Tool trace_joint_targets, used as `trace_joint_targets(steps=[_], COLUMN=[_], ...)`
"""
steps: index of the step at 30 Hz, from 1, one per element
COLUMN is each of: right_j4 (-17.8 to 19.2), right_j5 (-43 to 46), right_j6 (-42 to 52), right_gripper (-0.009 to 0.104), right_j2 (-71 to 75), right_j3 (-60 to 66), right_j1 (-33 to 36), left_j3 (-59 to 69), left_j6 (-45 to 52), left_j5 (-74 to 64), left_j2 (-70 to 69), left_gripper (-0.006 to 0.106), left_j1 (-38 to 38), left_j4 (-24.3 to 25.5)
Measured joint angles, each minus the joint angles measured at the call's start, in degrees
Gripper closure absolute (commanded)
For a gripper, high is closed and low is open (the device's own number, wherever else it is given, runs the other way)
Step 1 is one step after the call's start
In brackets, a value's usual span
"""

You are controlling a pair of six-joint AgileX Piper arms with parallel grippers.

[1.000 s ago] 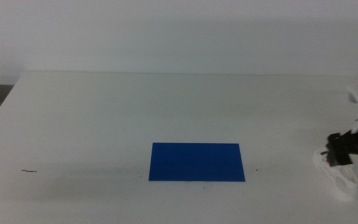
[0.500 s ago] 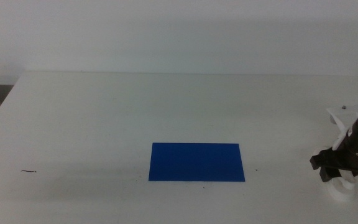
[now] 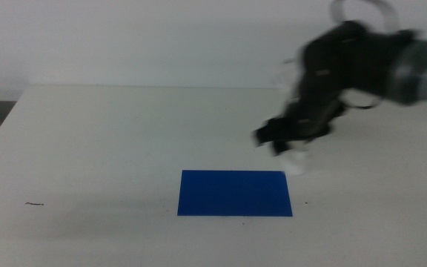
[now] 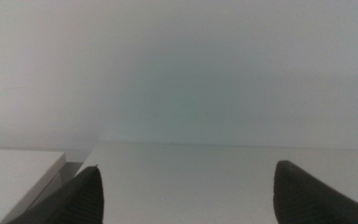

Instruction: Use one arm to grab the shoe from the table and place it on the mat.

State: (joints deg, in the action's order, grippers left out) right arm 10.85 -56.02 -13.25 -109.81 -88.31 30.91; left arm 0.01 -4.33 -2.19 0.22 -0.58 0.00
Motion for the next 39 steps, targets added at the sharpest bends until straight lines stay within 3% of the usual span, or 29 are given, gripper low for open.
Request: trace_joint_targets(steps=[10,14,23,26,35,36,38,39], right_j4=[-1.42,-1.52,-3.43,-4.88,-5.5,-5.5,-5.5,-5.5], right_j5=[-4.57,-3.12,-2.44,-2.7,-3.93,-3.93,-3.93,-3.93], right_j6=[-0.29,9.18,49.02,52.96,53.2,53.2,53.2,53.2], right_gripper=[0.089,0.089,0.09,0.09,0.088,0.035,0.008,0.002], right_j2=[-12.17,-12.6,-12.6,-12.6,-14.95,-14.95,-14.95,-14.95], right_j3=[-10.52,-10.73,-10.87,-10.87,-10.87,-10.87,-10.87,-10.72], right_j1=[10.16,10.9,10.9,10.9,10.9,10.9,10.9,10.9], left_j3=[0.0,0.0,0.0,0.0,0.0,0.0,0.0,0.0], left_j6=[0.0,0.0,0.0,0.0,0.0,0.0,0.0,0.0], left_j5=[0.0,0.0,0.0,0.0,0.0,0.0,0.0,0.0], left_j2=[0.0,0.0,0.0,0.0,0.0,0.0,0.0,0.0], left_gripper=[0.007,0.007,0.007,0.007,0.007,0.007,0.007,0.007], left_j1=[0.0,0.0,0.0,0.0,0.0,0.0,0.0,0.0], left_j4=[0.0,0.0,0.0,0.0,0.0,0.0,0.0,0.0])
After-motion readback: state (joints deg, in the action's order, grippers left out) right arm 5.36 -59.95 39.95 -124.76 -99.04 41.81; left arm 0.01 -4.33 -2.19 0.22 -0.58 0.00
